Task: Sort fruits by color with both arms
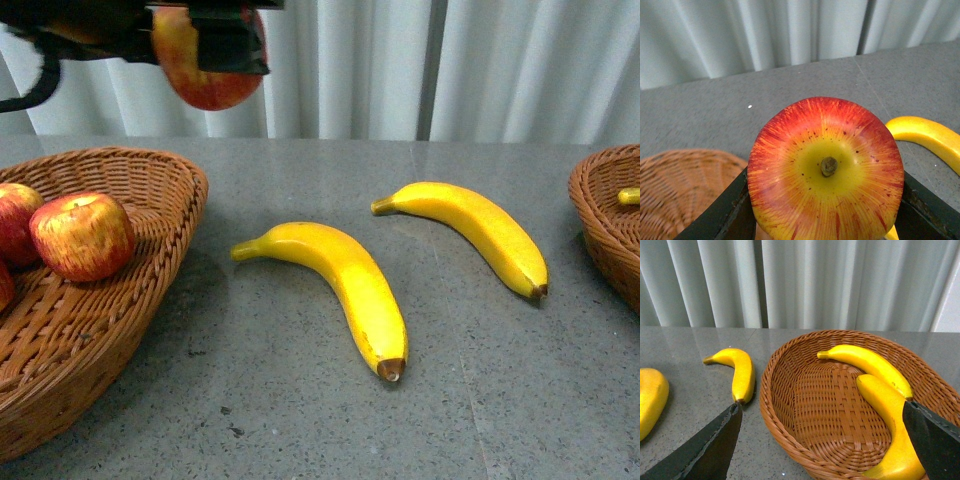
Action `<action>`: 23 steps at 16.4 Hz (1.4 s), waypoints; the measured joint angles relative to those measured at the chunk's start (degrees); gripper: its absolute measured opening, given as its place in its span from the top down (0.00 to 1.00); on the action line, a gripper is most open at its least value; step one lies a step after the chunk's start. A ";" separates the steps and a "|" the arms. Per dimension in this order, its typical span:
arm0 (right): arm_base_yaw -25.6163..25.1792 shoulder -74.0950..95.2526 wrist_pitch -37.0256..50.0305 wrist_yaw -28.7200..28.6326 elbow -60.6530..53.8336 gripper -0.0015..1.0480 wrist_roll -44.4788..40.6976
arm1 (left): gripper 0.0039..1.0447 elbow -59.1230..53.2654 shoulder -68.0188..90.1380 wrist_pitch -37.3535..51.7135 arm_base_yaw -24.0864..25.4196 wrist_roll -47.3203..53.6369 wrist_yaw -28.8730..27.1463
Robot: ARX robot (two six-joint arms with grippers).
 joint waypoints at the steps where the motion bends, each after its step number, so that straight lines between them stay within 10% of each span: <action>1: 0.00 0.00 0.00 0.00 0.00 0.06 0.00 | 0.36 -3.91 -5.05 -0.37 -0.22 -2.73 -2.14; 10: 0.00 0.00 -0.02 0.00 0.00 0.06 -0.02 | 0.37 -22.67 -26.84 -1.20 1.90 -5.95 -11.80; 20: 0.00 0.02 0.04 -0.02 0.00 0.06 0.00 | 0.37 -30.67 -32.50 -2.86 13.35 -3.98 -5.70; 23: 0.00 0.02 0.02 0.00 0.00 0.06 0.00 | 0.10 -30.67 -30.73 -1.79 14.36 -4.02 -4.22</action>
